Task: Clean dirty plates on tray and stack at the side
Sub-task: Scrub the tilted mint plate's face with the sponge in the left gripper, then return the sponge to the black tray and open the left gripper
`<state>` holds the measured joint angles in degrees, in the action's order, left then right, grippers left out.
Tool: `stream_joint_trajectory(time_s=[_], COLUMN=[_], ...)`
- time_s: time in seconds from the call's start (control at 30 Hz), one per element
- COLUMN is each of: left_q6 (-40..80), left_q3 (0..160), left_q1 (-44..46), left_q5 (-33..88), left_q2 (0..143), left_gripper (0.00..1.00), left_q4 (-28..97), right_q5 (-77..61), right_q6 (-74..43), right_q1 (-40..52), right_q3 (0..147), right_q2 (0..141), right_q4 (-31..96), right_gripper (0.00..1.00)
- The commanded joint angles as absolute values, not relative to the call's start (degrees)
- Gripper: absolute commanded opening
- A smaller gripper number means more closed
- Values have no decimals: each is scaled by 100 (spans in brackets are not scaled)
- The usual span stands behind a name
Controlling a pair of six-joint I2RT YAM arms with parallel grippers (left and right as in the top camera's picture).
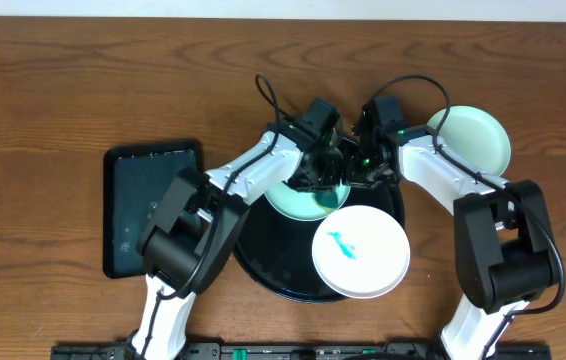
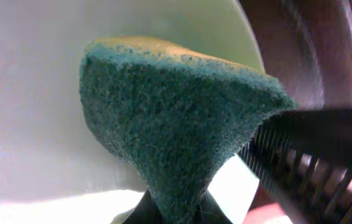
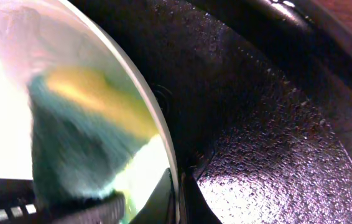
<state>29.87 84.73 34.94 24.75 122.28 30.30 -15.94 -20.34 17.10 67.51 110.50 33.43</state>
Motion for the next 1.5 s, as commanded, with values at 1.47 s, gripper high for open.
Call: stream_joint_trajectory(time_s=[1.47], left_q6=[2285], left_q3=[8423], left_q1=[1131], left_q5=[185], left_q2=[9330], left_gripper=[7], left_q4=[6001], right_q5=[-1673], right_q6=[-1944], right_q1=[1833], right_q3=[6707], right_q2=[11139], right_q4=[3391], right_gripper=[1])
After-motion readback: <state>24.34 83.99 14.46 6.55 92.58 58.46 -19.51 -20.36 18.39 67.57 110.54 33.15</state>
